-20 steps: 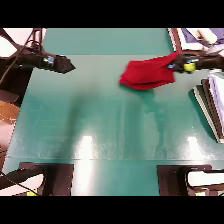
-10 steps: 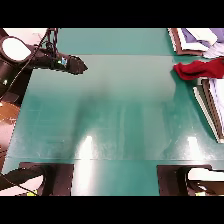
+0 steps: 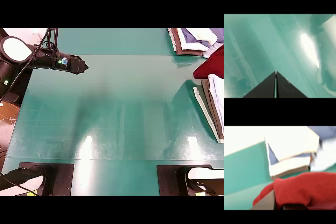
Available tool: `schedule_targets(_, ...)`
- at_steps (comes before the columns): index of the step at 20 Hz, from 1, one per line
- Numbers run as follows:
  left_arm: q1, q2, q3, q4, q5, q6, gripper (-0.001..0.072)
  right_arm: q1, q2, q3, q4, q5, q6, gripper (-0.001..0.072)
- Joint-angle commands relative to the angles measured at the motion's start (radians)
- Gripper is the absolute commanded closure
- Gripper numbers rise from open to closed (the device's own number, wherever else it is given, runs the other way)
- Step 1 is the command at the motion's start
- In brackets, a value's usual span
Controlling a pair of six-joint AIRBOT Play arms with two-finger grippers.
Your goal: Fold the shirts.
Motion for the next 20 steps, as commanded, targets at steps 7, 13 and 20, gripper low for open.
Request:
schedule_targets(7, -0.001, 0.000, 0.000, 0.000, -0.035, 0.000, 0.0680, -0.166, 0.095, -0.027, -0.010, 0.206, -0.053, 0.0695)
schedule_targets(13, -0.001, 0.000, 0.000, 0.000, -0.060, 0.002, 0.0680, -0.272, 0.277, -0.280, -0.208, 0.306, -0.075, 0.0694)
schedule_targets(20, -0.001, 0.000, 0.000, 0.000, -0.070, 0.002, 0.0680, -0.422, 0.473, -0.564, -0.409, 0.350, -0.075, 0.0692)
